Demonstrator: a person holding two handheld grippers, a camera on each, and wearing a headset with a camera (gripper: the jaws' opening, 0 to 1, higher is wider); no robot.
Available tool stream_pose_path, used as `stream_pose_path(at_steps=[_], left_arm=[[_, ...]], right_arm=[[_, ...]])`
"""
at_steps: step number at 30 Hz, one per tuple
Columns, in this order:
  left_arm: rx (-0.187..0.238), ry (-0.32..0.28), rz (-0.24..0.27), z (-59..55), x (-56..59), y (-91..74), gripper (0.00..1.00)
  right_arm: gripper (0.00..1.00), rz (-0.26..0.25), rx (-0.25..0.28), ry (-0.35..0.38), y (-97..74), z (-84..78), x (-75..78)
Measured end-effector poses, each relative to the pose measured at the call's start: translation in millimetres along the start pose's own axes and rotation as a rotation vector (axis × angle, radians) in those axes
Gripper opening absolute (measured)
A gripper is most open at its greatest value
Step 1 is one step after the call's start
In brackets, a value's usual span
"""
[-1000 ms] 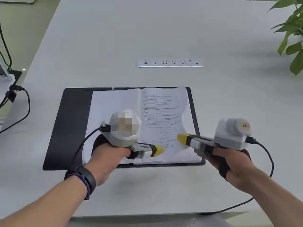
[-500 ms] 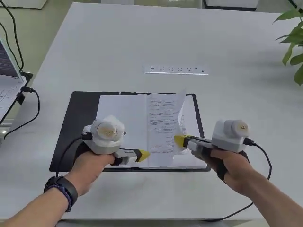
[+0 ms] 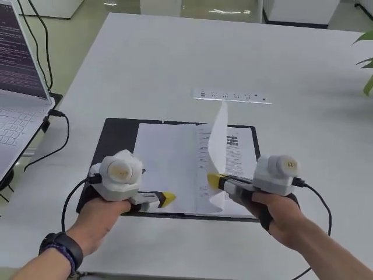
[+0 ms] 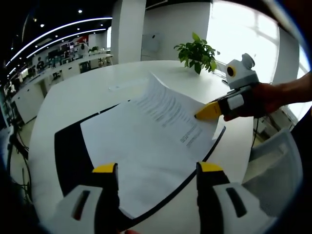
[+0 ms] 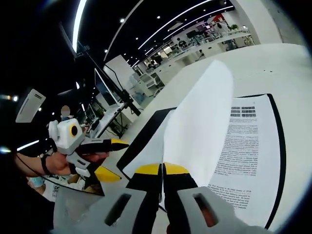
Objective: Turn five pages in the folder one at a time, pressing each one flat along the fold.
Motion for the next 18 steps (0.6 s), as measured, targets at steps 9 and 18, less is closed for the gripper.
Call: stream_pose_path(at_steps=[9, 18], left_arm=[[0.039, -0.036, 0.028, -4.2, -9.4, -16.1, 0.64], [0.069, -0.054, 0.05, -10.2, -14.8, -32.7, 0.64]], right_arm=[[0.0, 0.036, -0.017, -0.026, 19.2, 1.2, -24.5], [0.0, 0.075, -0.038, -0.049, 37.4, 1.5, -47.3]])
Point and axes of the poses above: the centre of the closed fingertips' face, and the gripper's own axes: y roughly forward along the fingers, x roughly to its right, z roughly out of its top, the point moved 3 cm from there along -y, roughly backward along the fingers, and after that the axes turned 12 degrees about -z, right-handed, at the moved point
